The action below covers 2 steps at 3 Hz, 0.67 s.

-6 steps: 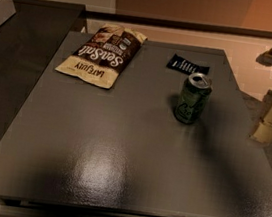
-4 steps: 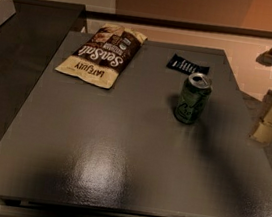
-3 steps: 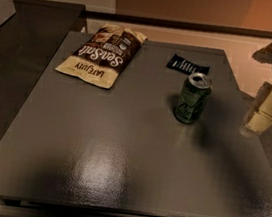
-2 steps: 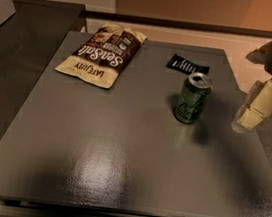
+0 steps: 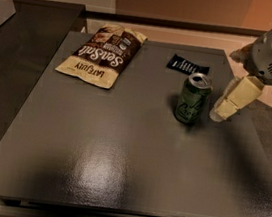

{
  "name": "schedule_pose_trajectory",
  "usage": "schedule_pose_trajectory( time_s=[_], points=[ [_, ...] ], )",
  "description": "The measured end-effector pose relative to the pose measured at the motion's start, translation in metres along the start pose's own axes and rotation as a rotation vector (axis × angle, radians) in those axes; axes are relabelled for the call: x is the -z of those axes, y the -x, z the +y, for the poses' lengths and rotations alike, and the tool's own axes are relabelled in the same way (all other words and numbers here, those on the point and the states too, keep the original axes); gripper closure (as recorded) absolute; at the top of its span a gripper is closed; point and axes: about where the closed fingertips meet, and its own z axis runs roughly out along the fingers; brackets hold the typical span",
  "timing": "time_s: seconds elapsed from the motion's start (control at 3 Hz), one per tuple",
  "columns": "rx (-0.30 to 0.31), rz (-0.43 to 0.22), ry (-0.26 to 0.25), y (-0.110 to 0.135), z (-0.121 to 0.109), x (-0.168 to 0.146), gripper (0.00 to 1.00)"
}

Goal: Pick green can

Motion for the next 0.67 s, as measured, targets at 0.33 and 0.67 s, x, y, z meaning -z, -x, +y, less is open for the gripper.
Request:
schedule_pose_trajectory(
  time_s=[0.33,0.67],
  points=[
    [-0.019,-0.067,0.01,0.012,-0.008,-0.018,0.0],
    [-0.032,-0.102,0.023,0.019,-0.012,-0.029,0.0]
  ],
)
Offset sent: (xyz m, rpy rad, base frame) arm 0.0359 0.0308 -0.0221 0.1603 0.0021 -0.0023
